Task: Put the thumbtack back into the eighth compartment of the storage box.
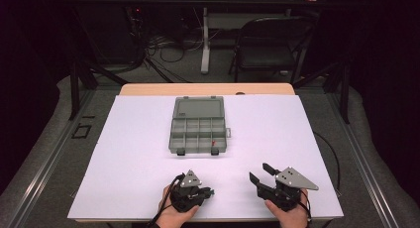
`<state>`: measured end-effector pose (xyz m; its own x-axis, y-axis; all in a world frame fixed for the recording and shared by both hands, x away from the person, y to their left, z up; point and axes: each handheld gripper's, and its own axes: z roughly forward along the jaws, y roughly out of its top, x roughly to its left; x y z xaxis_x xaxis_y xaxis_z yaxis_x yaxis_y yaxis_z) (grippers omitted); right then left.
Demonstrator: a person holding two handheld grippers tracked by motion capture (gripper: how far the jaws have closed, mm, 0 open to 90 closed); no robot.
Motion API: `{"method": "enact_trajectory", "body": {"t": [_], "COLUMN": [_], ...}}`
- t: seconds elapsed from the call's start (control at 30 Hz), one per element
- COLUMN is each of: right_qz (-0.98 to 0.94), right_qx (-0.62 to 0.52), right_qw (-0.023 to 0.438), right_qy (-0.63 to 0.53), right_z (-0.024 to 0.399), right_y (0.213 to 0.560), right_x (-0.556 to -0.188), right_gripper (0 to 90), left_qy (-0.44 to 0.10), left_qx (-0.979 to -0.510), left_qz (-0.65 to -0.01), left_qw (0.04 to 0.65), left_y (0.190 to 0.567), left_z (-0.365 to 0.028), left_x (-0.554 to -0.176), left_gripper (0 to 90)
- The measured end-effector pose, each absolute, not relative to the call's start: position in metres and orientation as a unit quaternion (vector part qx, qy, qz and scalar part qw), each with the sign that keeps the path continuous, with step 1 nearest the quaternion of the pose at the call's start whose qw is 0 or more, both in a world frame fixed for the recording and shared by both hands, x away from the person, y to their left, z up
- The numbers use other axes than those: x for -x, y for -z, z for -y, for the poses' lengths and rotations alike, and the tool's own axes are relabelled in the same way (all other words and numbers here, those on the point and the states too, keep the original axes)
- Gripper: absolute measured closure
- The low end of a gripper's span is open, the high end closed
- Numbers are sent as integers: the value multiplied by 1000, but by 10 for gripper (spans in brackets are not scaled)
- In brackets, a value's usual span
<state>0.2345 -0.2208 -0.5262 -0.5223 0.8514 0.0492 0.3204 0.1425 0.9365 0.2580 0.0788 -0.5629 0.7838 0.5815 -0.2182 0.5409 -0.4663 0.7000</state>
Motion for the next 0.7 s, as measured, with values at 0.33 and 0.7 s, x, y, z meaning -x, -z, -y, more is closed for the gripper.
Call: {"method": "enact_trajectory", "body": {"t": [0.33, 0.7], "right_qz": [-709, -710], "right_qx": [-413, -415], "right_qw": [262, 260], "right_qy": [-508, -506], "right_z": [221, 220], "right_y": [526, 526], "right_x": [-234, -234], "right_gripper": [411, 411], "left_qy": [-31, -52], "left_qx": [-849, -828], "left_qz": [-330, -334], "left_qw": [413, 449], "left_y": [555, 523], "left_z": [-83, -93], "left_x": [-259, -270], "left_gripper": [829, 830]}}
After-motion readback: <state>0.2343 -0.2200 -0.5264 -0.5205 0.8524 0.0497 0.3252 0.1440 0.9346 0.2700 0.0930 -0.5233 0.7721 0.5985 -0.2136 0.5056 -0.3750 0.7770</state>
